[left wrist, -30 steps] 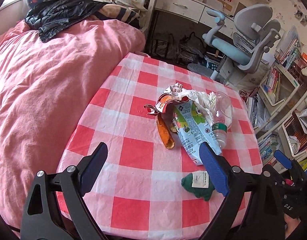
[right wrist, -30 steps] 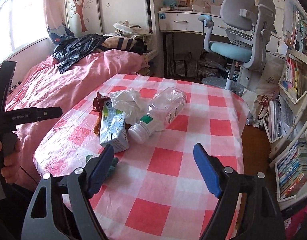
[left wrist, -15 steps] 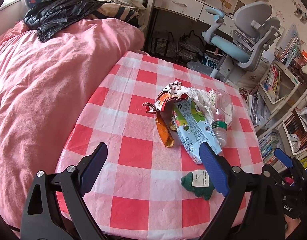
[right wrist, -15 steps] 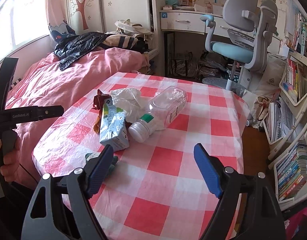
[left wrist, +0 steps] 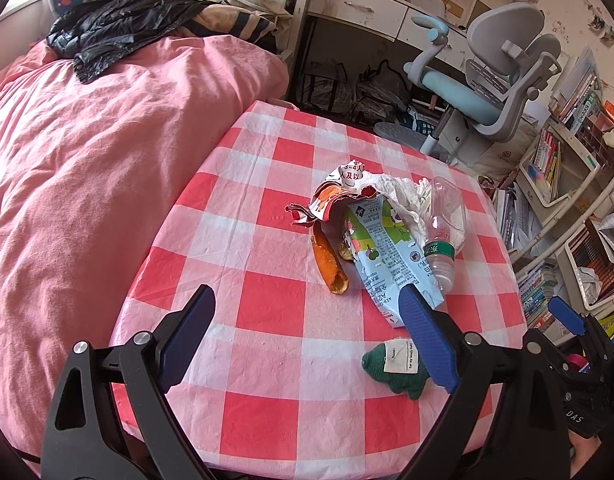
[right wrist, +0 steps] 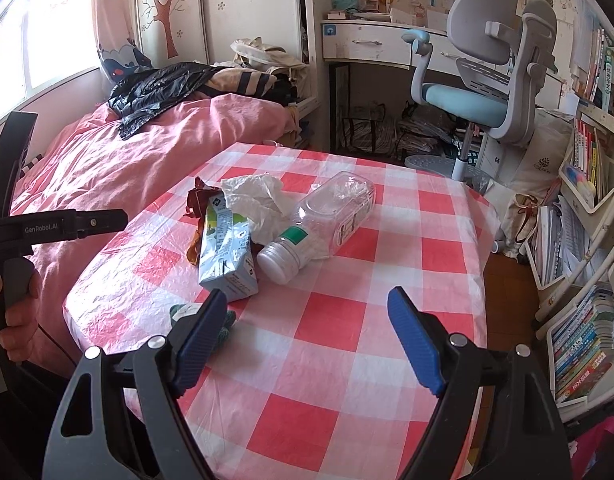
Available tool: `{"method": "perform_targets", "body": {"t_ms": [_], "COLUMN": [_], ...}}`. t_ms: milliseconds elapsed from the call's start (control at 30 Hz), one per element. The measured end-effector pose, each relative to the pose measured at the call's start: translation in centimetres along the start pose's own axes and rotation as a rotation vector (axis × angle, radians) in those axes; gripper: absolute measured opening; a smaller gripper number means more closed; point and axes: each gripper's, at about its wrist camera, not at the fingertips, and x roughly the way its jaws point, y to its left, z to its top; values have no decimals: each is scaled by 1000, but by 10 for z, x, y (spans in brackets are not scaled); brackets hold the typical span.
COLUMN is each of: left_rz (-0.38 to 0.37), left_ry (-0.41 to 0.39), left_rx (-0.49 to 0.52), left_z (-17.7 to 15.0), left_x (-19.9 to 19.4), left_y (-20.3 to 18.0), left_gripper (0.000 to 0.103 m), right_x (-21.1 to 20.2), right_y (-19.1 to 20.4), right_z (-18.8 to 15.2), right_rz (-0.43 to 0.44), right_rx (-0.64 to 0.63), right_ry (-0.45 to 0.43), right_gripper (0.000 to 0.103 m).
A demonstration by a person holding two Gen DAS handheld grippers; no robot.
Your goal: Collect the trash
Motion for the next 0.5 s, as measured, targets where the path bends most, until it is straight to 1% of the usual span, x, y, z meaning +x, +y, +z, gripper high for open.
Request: {"method": "perform_targets", "body": {"t_ms": [500], "left_rz": [-1], "left_ry": [1], "left_rx": [-1], "left_z": [1], "left_x": [0], "left_y": [1], "left_gripper": [89], "right_x": [0], "right_y": [1], "right_z": [0], "right_rz": [-1], "right_rx": [-7], "right_ry": [0], "right_gripper": [79]}}
